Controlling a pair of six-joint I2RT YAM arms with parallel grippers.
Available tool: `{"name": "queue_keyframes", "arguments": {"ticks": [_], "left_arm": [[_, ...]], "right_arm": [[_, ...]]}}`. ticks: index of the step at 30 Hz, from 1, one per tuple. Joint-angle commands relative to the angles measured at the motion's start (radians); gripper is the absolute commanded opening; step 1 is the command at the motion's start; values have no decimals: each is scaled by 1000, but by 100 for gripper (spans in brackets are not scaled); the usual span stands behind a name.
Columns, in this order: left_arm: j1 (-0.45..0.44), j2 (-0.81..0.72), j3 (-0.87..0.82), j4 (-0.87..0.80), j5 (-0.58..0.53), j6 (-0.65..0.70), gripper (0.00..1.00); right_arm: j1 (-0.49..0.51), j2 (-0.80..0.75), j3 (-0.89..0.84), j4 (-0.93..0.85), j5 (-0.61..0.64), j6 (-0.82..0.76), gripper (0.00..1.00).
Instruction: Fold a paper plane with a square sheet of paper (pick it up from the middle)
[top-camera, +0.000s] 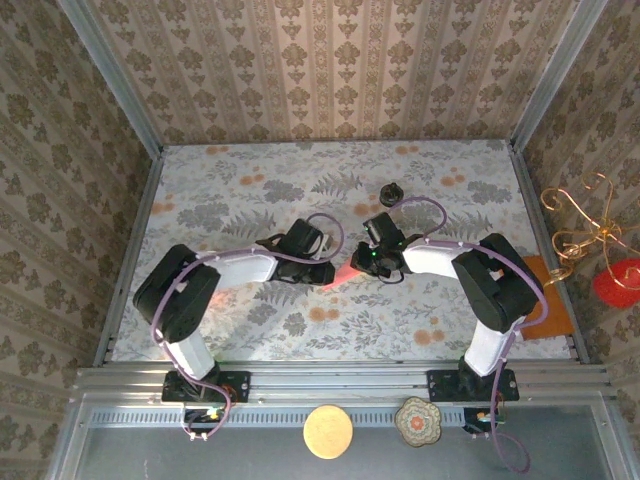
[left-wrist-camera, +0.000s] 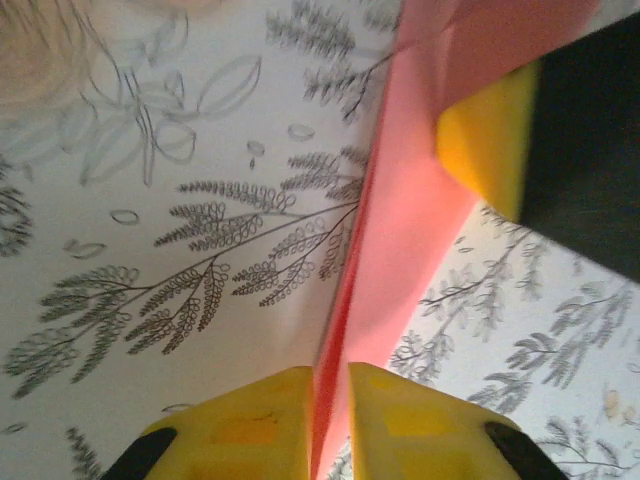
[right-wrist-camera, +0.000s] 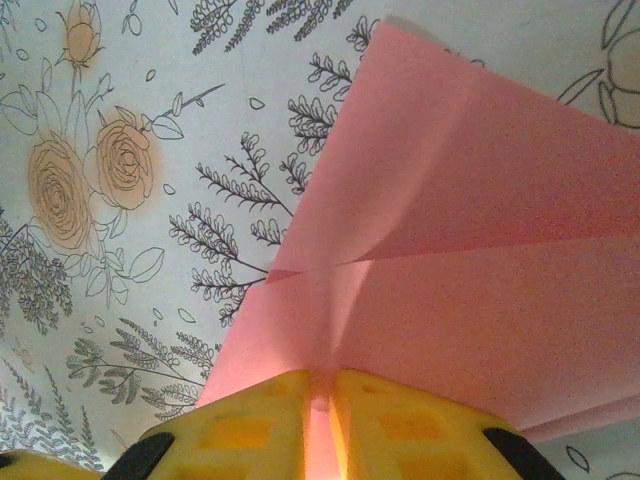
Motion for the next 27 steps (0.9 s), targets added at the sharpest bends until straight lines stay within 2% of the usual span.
{"name": "queue_keyframes", "arguments": {"ticks": [1, 5, 15, 27], "left_arm": [[-3, -85, 7, -12, -48, 2, 22], [-19, -73, 30, -8, -9, -4, 20], [-37, 95, 98, 26, 109, -56, 11], [-15, 183, 145, -8, 140, -45, 8]], "right_arm": [[-5, 65, -49, -96, 37, -2, 19], [-7, 61, -45, -106, 41, 1, 19], [-14, 60, -49, -119, 38, 3, 17], [-18, 67, -46, -125, 34, -5, 17]]}}
